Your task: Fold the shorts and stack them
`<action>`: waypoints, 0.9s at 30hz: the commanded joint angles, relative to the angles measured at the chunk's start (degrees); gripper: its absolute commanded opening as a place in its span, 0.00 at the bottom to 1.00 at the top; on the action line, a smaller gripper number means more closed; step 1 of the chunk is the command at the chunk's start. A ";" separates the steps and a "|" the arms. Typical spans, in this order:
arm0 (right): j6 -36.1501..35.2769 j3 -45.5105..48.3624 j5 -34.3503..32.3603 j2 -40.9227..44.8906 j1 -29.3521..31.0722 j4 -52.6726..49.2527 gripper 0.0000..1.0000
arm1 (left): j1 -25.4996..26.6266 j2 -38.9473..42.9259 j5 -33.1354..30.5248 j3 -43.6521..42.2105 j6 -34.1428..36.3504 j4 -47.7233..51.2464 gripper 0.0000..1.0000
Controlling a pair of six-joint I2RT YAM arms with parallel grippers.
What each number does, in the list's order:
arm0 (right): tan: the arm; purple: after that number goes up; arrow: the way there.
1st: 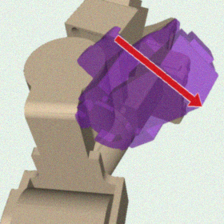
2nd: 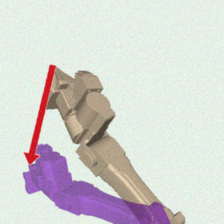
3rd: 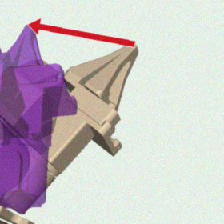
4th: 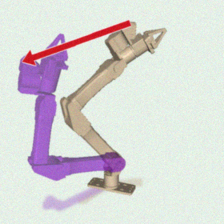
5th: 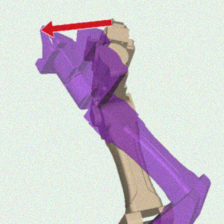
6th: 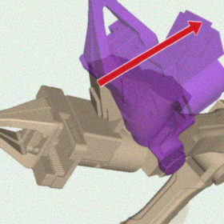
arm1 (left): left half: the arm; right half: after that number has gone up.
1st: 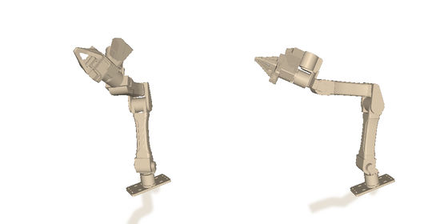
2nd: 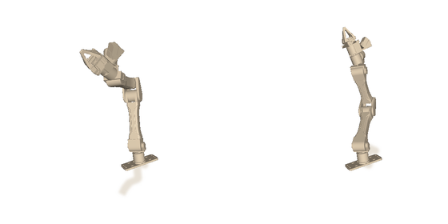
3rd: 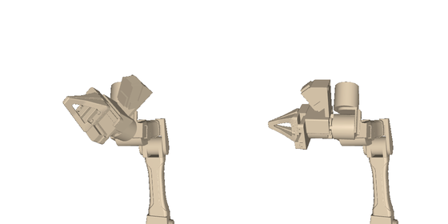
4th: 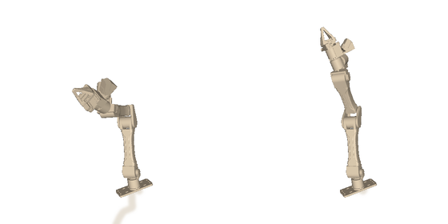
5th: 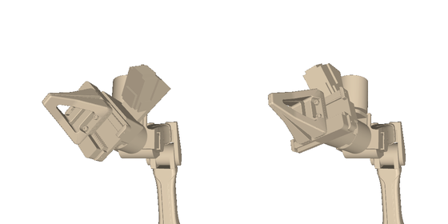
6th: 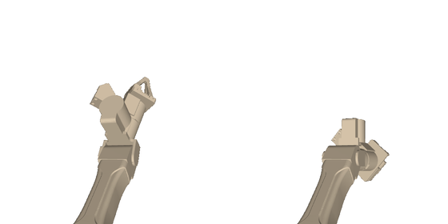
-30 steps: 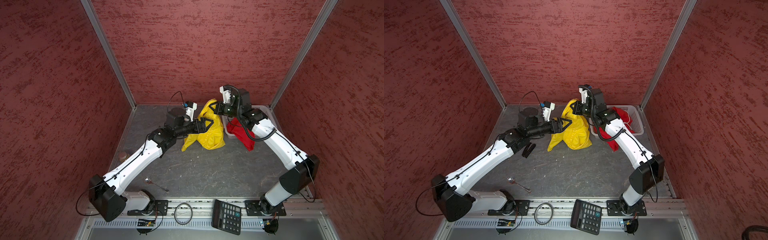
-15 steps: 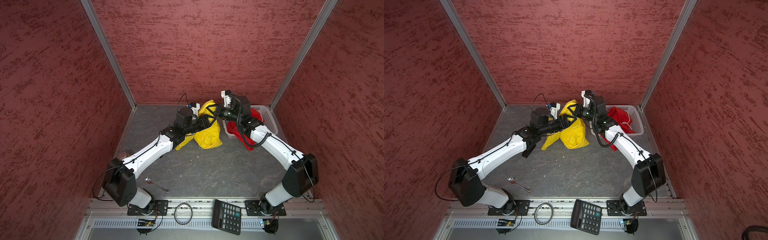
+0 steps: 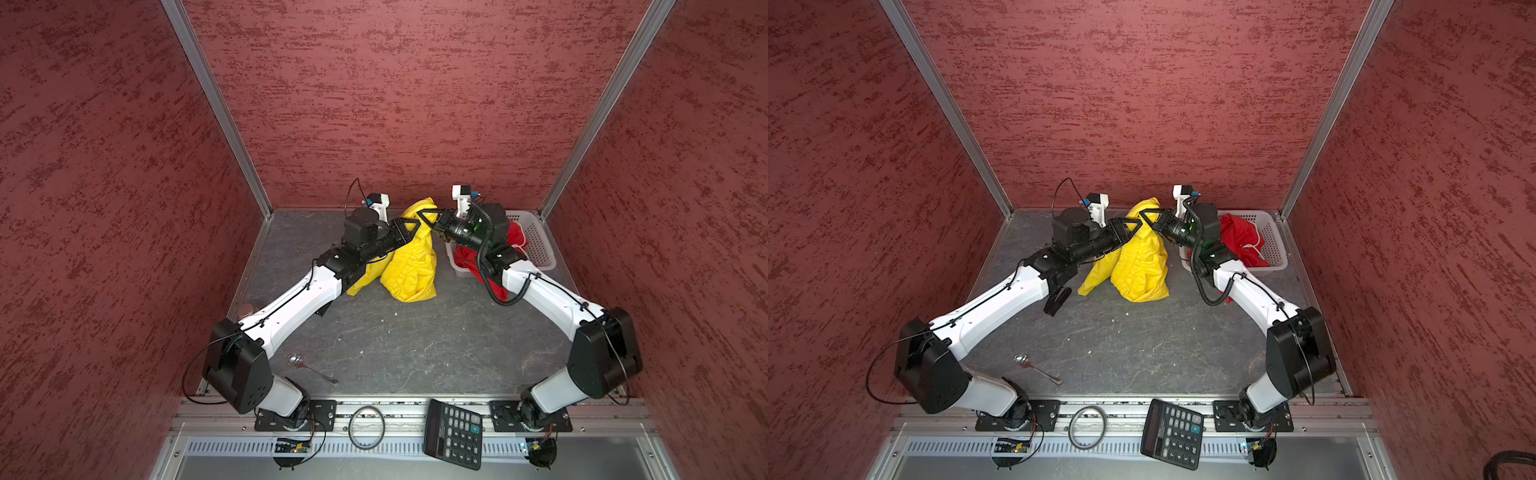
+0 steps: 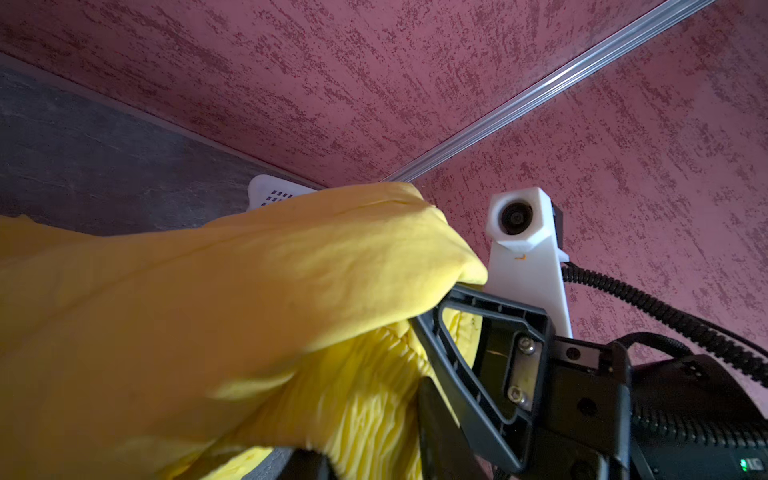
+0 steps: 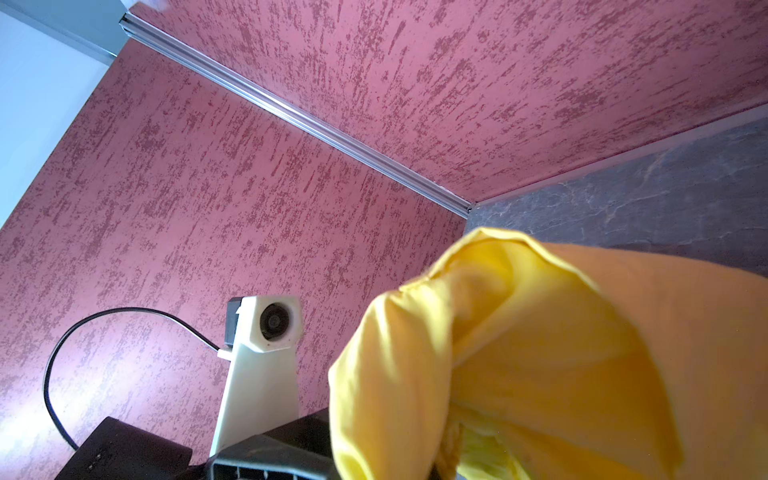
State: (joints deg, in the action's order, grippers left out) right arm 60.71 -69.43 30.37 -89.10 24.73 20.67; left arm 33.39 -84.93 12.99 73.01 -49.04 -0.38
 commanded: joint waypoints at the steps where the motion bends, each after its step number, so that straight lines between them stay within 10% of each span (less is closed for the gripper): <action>1: 2.35 0.87 5.01 1.52 1.66 1.40 0.04 | -0.86 -0.44 -2.05 3.67 1.23 -4.36 0.16; 3: 1.90 1.05 4.85 1.74 1.68 1.38 0.20 | -1.12 -0.12 -2.11 4.71 1.77 -2.41 0.00; 11: -9.49 -0.70 1.79 5.48 -2.48 -13.79 0.80 | -5.41 -4.25 10.05 27.51 13.44 25.78 0.00; 19: -23.13 -1.76 -9.82 15.18 -11.65 -28.11 0.89 | -9.45 -29.90 19.31 82.90 25.48 80.51 0.00; 27: -33.72 -9.08 -19.04 15.23 -12.68 -35.56 0.91 | -3.15 -23.80 11.42 73.93 39.02 85.41 0.00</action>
State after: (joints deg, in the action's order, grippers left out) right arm 32.73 -75.40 16.03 -73.21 12.45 -10.41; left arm 27.00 -111.46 26.50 146.30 -19.00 78.04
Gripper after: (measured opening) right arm 0.906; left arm 0.071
